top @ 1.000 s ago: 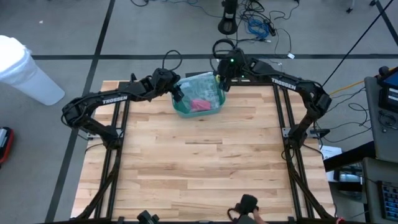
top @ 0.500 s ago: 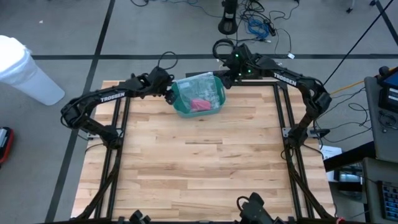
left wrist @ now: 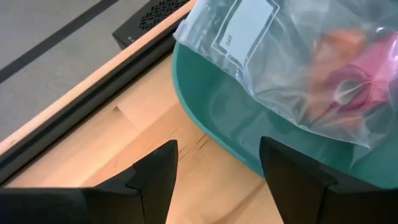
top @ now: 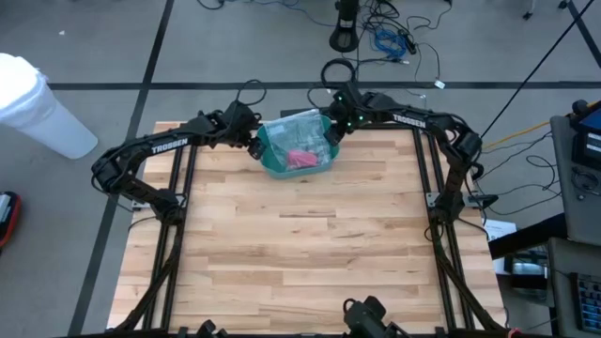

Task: Roll bandage
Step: Move the green bin to the center of the table

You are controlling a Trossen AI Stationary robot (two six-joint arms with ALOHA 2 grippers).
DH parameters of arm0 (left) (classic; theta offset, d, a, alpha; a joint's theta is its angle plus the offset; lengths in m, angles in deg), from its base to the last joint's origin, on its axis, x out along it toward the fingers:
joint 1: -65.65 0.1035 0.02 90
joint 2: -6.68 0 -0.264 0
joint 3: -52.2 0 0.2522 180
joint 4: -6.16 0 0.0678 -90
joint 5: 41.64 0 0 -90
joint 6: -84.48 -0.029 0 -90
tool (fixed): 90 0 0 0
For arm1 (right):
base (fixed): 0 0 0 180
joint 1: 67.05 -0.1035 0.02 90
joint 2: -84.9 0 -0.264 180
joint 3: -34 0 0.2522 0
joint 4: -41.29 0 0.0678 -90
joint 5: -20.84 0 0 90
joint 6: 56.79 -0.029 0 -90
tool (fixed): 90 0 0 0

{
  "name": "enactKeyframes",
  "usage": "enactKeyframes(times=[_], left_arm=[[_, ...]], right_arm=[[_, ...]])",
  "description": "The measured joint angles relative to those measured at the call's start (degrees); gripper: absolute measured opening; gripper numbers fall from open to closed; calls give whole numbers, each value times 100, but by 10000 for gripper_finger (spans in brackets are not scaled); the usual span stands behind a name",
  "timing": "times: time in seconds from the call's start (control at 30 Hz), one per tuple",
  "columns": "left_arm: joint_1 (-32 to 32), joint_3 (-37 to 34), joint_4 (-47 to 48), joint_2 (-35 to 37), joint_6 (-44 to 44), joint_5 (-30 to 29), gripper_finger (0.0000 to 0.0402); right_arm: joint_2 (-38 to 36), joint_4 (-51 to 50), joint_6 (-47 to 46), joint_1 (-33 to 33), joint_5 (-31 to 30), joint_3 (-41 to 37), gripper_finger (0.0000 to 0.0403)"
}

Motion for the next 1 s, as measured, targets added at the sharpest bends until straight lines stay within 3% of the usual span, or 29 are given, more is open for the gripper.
enactKeyframes(times=[0.13,0.33,0.57,1.0], left_arm=[[0,0,-76,0,-21,-6,213],[-35,0,-63,-2,-71,7,120],[-270,0,3,-2,-338,85,9],[-1317,8,806,141,-332,-89,15]], right_arm=[[142,-311,1,-7,26,-2,113],[143,-424,61,-18,-24,5,11],[110,-877,65,-245,-17,20,17],[-413,-1649,-330,-1429,-367,-13,8]])
